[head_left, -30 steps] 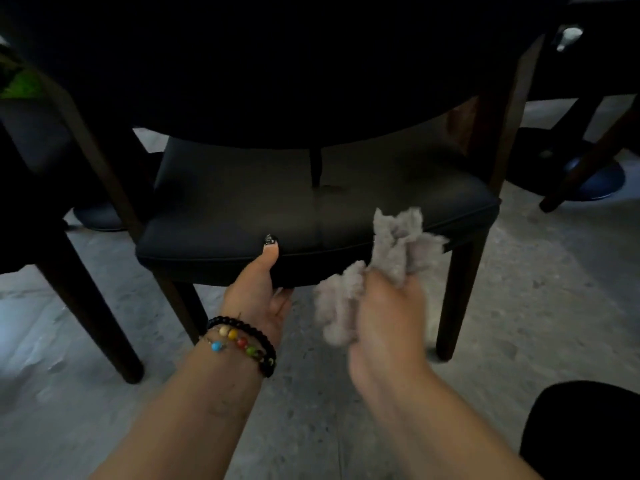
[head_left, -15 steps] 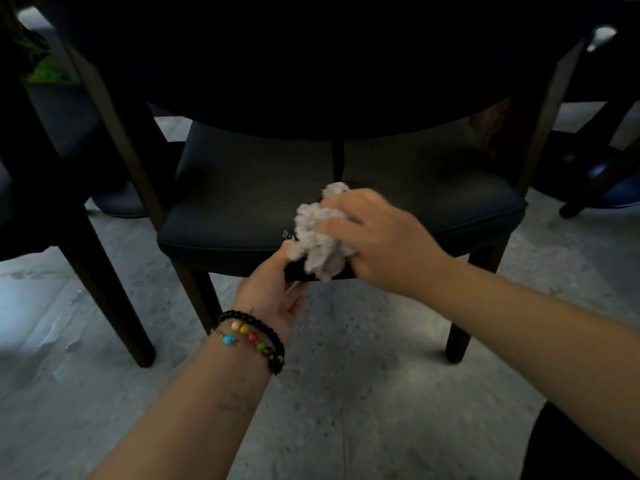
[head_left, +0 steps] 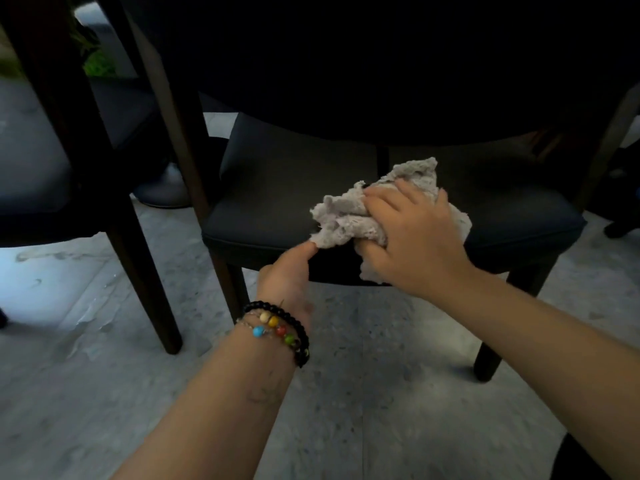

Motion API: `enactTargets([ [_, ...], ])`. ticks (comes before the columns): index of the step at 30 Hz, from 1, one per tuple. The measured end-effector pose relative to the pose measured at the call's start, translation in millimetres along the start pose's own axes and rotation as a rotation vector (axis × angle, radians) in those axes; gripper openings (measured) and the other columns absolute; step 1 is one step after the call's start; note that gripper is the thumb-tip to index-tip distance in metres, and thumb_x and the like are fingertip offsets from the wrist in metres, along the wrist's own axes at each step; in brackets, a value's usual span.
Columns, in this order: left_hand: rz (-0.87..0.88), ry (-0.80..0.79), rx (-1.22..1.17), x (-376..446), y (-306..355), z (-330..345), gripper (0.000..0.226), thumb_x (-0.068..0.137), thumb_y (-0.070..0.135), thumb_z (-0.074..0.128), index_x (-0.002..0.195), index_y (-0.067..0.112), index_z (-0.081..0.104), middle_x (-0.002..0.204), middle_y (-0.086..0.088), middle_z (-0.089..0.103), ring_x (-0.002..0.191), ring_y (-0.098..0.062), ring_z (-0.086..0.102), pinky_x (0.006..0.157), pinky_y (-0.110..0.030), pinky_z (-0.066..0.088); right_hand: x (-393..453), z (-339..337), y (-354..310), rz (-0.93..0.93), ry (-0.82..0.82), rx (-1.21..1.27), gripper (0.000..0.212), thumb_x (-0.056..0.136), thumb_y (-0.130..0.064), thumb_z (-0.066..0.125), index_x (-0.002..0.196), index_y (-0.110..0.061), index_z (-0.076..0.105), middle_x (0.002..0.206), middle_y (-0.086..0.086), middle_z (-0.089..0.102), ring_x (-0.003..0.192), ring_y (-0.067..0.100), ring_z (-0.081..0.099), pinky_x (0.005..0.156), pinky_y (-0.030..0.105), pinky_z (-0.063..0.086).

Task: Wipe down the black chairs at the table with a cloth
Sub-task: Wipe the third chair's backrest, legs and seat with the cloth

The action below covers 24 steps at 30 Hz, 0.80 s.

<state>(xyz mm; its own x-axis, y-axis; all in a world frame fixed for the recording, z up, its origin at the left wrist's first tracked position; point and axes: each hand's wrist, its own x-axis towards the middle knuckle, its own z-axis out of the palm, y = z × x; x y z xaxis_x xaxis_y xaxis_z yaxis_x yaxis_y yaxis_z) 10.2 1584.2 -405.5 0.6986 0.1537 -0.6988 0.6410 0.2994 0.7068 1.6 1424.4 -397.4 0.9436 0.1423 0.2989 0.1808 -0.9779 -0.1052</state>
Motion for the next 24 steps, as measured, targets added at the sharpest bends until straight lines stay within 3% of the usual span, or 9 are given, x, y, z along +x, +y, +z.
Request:
enactTargets([
  [3, 0.035, 0.066, -0.132, 11, 13, -25, 0.038, 0.086, 0.035, 0.068, 0.118, 0.023, 0.052, 0.107, 0.003, 0.051, 0.100, -0.020, 0.052, 0.087, -0.043, 0.040, 16, -4, -13, -0.023, 0.153, 0.234, 0.044, 0.082, -0.018, 0.064, 0.125, -0.013, 0.061, 0.128, 0.008, 0.060, 0.119, 0.030, 0.055, 0.096, 0.039, 0.042],
  [6, 0.063, 0.098, -0.163, 17, 14, -38, 0.040, 0.097, 0.031, 0.055, 0.135, 0.021, 0.047, 0.130, -0.001, 0.051, 0.115, -0.021, 0.053, 0.094, -0.042, 0.041, 60, -8, -72, -0.107, 0.167, 0.486, 0.047, 0.079, -0.023, 0.070, 0.124, -0.016, 0.060, 0.124, 0.005, 0.060, 0.108, 0.026, 0.058, 0.073, 0.023, 0.040],
  [7, 0.066, 0.105, -0.158, 18, 14, -38, 0.037, 0.098, 0.029, 0.053, 0.134, 0.022, 0.049, 0.136, 0.000, 0.050, 0.119, -0.021, 0.053, 0.097, -0.042, 0.041, 77, -4, -96, -0.191, 0.108, 0.484, 0.047, 0.081, -0.025, 0.069, 0.126, -0.019, 0.058, 0.125, 0.004, 0.058, 0.110, 0.025, 0.057, 0.075, 0.023, 0.041],
  [9, 0.059, 0.099, -0.150, 21, 12, -37, 0.023, 0.098, 0.025, 0.053, 0.121, 0.023, 0.058, 0.133, 0.001, 0.054, 0.120, -0.020, 0.054, 0.102, -0.043, 0.042, 105, 10, -135, -0.337, -0.037, 0.284, 0.043, 0.088, -0.024, 0.058, 0.130, -0.024, 0.053, 0.131, 0.002, 0.053, 0.121, 0.024, 0.049, 0.096, 0.037, 0.041],
  [11, 0.042, 0.083, -0.154, 22, 13, -34, 0.015, 0.098, 0.022, 0.052, 0.109, 0.021, 0.063, 0.124, 0.001, 0.060, 0.119, -0.020, 0.056, 0.102, -0.045, 0.044, 114, 23, -148, -0.338, -0.107, 0.082, 0.037, 0.092, -0.021, 0.050, 0.129, -0.026, 0.054, 0.132, 0.000, 0.051, 0.125, 0.023, 0.046, 0.105, 0.042, 0.034],
  [16, 0.046, 0.142, -0.170, 25, 13, -31, 0.028, 0.101, 0.024, 0.049, 0.128, 0.021, 0.055, 0.132, 0.000, 0.054, 0.121, -0.021, 0.052, 0.090, -0.042, 0.046, 93, 10, -99, -0.263, -0.110, 0.195, 0.032, 0.085, -0.020, 0.063, 0.117, -0.024, 0.062, 0.121, 0.001, 0.062, 0.112, 0.025, 0.058, 0.074, 0.031, 0.035],
  [19, 0.043, 0.116, -0.177, 28, 10, -32, 0.038, 0.100, 0.029, 0.051, 0.137, 0.021, 0.048, 0.129, -0.001, 0.054, 0.118, -0.022, 0.053, 0.085, -0.042, 0.048, 66, -9, -34, -0.175, -0.185, 0.170, 0.039, 0.078, -0.016, 0.063, 0.116, -0.028, 0.065, 0.119, 0.001, 0.064, 0.113, 0.026, 0.058, 0.077, 0.028, 0.043],
  [21, 0.052, 0.108, -0.167, 28, 8, -34, 0.039, 0.099, 0.030, 0.053, 0.137, 0.022, 0.047, 0.127, 0.000, 0.055, 0.116, -0.021, 0.054, 0.082, -0.042, 0.049, 52, -17, -6, -0.093, -0.208, 0.154, 0.048, 0.077, -0.014, 0.061, 0.123, -0.027, 0.064, 0.120, 0.004, 0.065, 0.115, 0.028, 0.058, 0.087, 0.036, 0.051],
  [24, 0.106, 0.123, -0.161, 29, 6, -34, 0.031, 0.097, 0.034, 0.055, 0.125, 0.021, 0.052, 0.121, 0.001, 0.058, 0.107, -0.019, 0.058, 0.079, -0.042, 0.050, 66, -11, -26, 0.045, -0.102, 0.258, 0.036, 0.077, -0.018, 0.063, 0.111, -0.025, 0.069, 0.113, 0.005, 0.067, 0.110, 0.027, 0.060, 0.088, 0.037, 0.052],
])
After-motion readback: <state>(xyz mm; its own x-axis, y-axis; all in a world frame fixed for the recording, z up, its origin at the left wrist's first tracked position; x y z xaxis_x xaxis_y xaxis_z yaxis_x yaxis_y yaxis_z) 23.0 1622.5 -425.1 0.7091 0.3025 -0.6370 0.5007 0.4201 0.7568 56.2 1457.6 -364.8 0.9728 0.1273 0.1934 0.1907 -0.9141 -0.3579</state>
